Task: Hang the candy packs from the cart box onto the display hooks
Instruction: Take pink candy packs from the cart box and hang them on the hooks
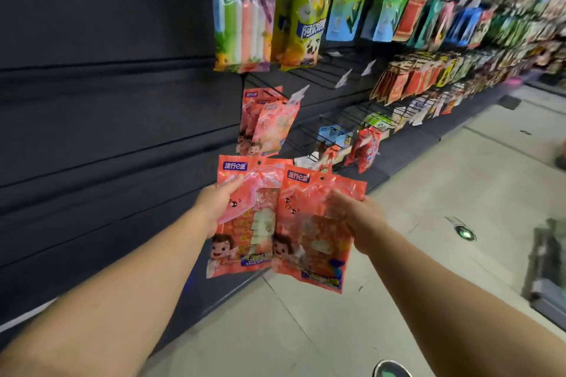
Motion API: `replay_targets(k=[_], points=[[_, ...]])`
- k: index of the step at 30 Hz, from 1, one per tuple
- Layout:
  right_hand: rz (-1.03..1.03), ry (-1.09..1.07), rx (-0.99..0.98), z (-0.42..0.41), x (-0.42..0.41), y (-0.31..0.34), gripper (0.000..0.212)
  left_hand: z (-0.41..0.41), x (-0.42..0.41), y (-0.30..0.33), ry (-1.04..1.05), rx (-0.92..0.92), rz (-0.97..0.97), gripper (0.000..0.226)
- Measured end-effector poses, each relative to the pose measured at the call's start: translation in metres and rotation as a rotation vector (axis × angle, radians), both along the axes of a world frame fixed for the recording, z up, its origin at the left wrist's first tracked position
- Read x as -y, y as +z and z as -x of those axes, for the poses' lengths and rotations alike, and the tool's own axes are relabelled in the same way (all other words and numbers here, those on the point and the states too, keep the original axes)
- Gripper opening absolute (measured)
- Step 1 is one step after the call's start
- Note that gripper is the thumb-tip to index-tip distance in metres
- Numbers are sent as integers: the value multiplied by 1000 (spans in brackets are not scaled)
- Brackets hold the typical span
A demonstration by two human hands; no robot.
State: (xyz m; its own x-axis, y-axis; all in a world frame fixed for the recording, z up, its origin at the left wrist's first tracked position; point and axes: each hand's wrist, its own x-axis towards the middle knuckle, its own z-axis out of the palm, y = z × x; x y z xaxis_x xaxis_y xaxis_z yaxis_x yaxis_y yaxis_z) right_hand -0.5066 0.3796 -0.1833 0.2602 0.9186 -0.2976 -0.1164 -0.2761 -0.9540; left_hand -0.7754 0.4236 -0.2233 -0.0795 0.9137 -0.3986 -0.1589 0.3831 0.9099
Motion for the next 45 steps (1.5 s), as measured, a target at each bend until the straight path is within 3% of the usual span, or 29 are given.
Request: replay_targets(k=[3, 6, 11, 14, 16, 20, 26, 33, 39, 45], points=[[-19, 8, -7, -6, -58, 4, 35, 1, -55, 4, -12, 8, 2, 67], [-3, 52, -1, -7, -100, -4, 48, 0, -90, 1, -35, -2, 33, 94], [19, 52, 25, -9, -160, -19, 33, 7, -128, -16, 37, -4, 81, 98], [34, 88, 75, -12, -196, -29, 38, 14, -145, -26, 92, 0, 102, 90], [38, 107, 82, -17, -221, -31, 27, 18, -152, -28, 162, -16, 92, 84], [36, 203, 78, -29, -275, -34, 22, 19, -162, -28, 286, -56, 105, 56], [19, 441, 29, -37, -344, -28, 11, -21, -173, -28, 360, -63, 160, 74], [9, 602, -33, -31, -383, -20, 11, -61, -180, -26, 468, -38, 161, 65], [49, 648, -61, -24, -396, -19, 36, -75, -182, -20, 515, -55, 171, 61], [44, 611, -60, -22, -397, -10, 13, -85, -181, -15, 548, -61, 184, 42]])
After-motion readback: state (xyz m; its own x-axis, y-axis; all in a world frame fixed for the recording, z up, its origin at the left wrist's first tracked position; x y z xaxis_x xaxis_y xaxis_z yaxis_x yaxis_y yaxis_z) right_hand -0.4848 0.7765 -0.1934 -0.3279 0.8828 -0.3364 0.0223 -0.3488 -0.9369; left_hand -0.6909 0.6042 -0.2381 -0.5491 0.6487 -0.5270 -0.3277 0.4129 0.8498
